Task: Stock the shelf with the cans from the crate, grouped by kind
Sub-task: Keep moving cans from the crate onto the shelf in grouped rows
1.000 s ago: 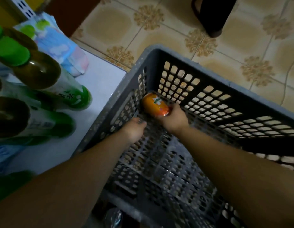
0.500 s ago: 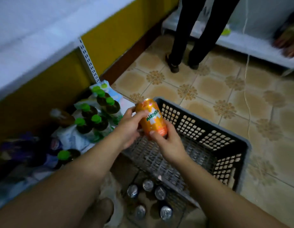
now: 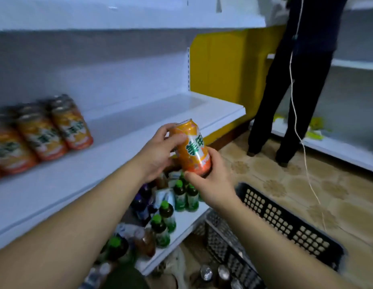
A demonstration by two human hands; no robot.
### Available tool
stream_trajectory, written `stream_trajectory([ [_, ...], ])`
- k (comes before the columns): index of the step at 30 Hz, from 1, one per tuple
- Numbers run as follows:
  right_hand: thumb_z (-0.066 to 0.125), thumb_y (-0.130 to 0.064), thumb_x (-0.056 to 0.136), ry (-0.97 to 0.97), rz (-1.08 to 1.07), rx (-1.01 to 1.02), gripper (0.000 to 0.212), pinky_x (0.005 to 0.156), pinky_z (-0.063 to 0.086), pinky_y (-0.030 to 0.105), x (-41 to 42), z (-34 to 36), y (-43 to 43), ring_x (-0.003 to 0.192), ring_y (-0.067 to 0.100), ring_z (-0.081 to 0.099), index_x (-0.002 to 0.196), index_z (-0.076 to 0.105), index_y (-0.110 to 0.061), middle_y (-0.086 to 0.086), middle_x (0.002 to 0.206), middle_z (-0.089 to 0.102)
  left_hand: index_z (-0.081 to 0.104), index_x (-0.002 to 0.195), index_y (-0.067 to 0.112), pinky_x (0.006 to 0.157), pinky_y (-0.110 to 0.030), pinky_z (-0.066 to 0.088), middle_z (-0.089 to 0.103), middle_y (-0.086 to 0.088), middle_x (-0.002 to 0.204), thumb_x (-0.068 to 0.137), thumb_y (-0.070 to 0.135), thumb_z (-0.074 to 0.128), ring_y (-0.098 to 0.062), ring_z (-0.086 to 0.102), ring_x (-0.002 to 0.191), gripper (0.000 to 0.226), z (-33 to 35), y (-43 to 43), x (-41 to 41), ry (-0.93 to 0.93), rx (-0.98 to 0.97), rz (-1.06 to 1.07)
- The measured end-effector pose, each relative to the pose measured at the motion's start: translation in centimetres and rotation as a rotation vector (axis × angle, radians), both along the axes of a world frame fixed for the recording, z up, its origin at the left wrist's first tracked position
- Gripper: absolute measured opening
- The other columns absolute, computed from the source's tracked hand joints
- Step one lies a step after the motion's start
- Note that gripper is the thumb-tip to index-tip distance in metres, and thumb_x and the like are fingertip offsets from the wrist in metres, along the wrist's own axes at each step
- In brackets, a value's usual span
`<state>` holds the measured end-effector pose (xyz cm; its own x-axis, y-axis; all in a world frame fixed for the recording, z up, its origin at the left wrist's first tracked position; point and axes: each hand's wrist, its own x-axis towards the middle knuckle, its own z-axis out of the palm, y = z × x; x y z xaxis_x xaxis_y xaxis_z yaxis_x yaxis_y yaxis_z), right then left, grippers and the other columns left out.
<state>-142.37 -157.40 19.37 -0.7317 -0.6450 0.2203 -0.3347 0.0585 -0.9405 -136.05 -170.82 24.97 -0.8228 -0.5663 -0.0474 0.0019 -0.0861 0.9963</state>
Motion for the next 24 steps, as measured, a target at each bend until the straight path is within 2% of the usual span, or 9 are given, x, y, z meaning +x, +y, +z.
stream_trajectory([
  [2,0.082,-0.025,0.069,0.054,0.066,0.024,0.060,0.075,0.047,0.019,2.8,1.7,-1.3,0.090,-0.002,0.057,0.110,0.042,-0.041,-0.017,0.103,0.055,0.047,0.117,0.029,0.066,-0.035,0.053,0.061,0.005,0.098,0.088,0.009,0.062,-0.011,0.061,0.082,0.038,2.0,-0.2,3.6,-0.029,-0.107,0.031],
  [5,0.081,-0.027,0.071,0.121,0.207,0.078,0.063,0.072,0.045,0.017,7.3,3.2,-3.6,0.090,0.000,0.057,0.118,0.040,-0.035,-0.014,0.105,0.055,0.048,0.119,0.027,0.065,-0.036,0.055,0.064,-0.001,0.104,0.078,0.006,0.073,-0.015,0.065,0.087,0.053,4.0,-1.6,9.4,-0.075,-0.245,0.153],
  [6,0.081,-0.028,0.072,0.152,0.264,0.097,0.065,0.075,0.047,0.018,8.7,3.8,-4.5,0.093,0.001,0.056,0.120,0.038,-0.036,-0.014,0.108,0.055,0.049,0.118,0.027,0.066,-0.036,0.055,0.064,-0.003,0.107,0.077,0.006,0.074,-0.016,0.066,0.089,0.053,4.5,-2.3,11.4,-0.085,-0.269,0.193],
  [8,0.080,-0.029,0.073,0.221,0.367,0.126,0.066,0.087,0.051,0.029,11.2,4.5,-6.4,0.104,0.007,0.056,0.122,0.037,-0.037,-0.009,0.117,0.056,0.049,0.118,0.026,0.068,-0.034,0.054,0.065,-0.003,0.109,0.076,0.004,0.074,-0.015,0.066,0.091,0.054,5.2,-3.7,15.5,-0.094,-0.299,0.276],
  [11,0.075,-0.039,0.078,0.364,0.451,0.260,0.083,0.107,0.040,0.039,14.1,5.2,-9.3,0.132,0.018,0.041,0.146,0.030,-0.023,0.002,0.146,0.041,0.047,0.126,0.022,0.070,-0.032,0.054,0.065,0.000,0.108,0.077,0.003,0.074,-0.014,0.064,0.094,0.060,6.2,-5.3,21.0,-0.098,-0.325,0.393],
  [13,0.068,-0.046,0.083,0.465,0.499,0.364,0.086,0.111,0.033,0.038,15.8,5.4,-11.1,0.139,0.021,0.032,0.151,0.023,-0.019,0.005,0.153,0.032,0.045,0.127,0.024,0.074,-0.034,0.053,0.063,0.004,0.105,0.077,0.003,0.074,-0.012,0.062,0.093,0.061,6.5,-6.2,24.4,-0.124,-0.344,0.470],
  [17,0.048,-0.058,0.091,0.697,0.546,0.525,0.071,0.112,0.029,0.041,18.8,5.3,-14.6,0.137,0.026,0.033,0.148,0.032,-0.018,0.007,0.151,0.035,0.039,0.138,0.025,0.097,-0.048,0.047,0.057,0.000,0.124,0.075,0.008,0.077,-0.020,0.055,0.111,0.076,6.7,-8.1,30.1,-0.229,-0.379,0.607],
  [21,0.027,-0.067,0.091,0.847,0.565,0.684,0.069,0.112,0.020,0.055,20.6,4.9,-17.3,0.137,0.030,0.028,0.143,0.035,-0.022,0.007,0.150,0.034,0.035,0.139,0.030,0.101,-0.052,0.043,0.053,-0.003,0.134,0.075,0.005,0.075,-0.022,0.052,0.119,0.079,5.8,-9.0,33.7,-0.233,-0.362,0.658],
  [24,0.019,-0.072,0.089,0.940,0.569,0.710,0.072,0.113,0.014,0.058,21.0,4.5,-18.4,0.141,0.031,0.020,0.144,0.031,-0.027,0.007,0.154,0.025,0.034,0.135,0.036,0.103,-0.051,0.042,0.048,-0.002,0.139,0.077,0.002,0.073,-0.022,0.050,0.123,0.078,5.0,-9.3,35.0,-0.199,-0.362,0.667],
])
